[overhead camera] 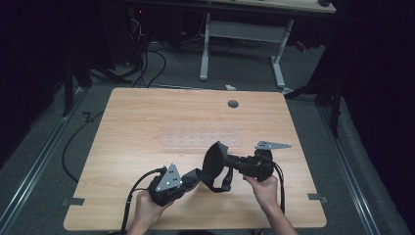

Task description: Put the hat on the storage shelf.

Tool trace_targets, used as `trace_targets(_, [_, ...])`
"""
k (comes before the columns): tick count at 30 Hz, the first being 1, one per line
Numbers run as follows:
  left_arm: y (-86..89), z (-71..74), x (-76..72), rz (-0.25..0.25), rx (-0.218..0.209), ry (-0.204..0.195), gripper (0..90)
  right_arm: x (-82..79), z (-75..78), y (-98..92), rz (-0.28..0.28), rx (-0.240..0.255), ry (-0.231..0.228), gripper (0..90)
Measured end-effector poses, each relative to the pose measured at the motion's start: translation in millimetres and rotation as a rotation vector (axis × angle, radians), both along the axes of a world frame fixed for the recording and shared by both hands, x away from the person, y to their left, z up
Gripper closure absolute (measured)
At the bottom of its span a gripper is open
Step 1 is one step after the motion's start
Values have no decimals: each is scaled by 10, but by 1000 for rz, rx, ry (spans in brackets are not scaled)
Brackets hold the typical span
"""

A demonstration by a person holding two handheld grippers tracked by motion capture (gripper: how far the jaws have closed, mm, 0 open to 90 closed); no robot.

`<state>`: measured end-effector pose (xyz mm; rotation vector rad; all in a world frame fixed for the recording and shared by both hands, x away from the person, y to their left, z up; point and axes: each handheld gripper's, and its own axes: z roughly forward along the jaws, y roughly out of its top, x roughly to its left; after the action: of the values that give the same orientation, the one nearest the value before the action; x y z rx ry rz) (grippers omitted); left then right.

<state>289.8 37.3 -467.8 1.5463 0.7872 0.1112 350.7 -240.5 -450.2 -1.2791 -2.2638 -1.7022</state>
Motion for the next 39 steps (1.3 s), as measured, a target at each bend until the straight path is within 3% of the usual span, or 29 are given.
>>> trace_targets(8, [104,51,40,35,-49,22,866,-28,-33,-162,-39,-27,-17,555])
trace_targets(13, [168,98,53,51,-85,25,866,-61,-195,-289,-133,-145,-33,497])
trace_targets(20, [234,148,77,71,-118,35,865,-62,-516,-465,-275,-357,-37,446])
trace_targets(27, [318,192,88,95,-145,35,865,-35,-733,-594,-381,-503,-29,409])
trace_targets(33, [409,239,110,133,-167,27,865,-31,-802,-619,-428,-580,-54,386])
trace_targets(39, [489,273,154,168,-186,30,865,-16,-804,-622,-449,-585,-46,367])
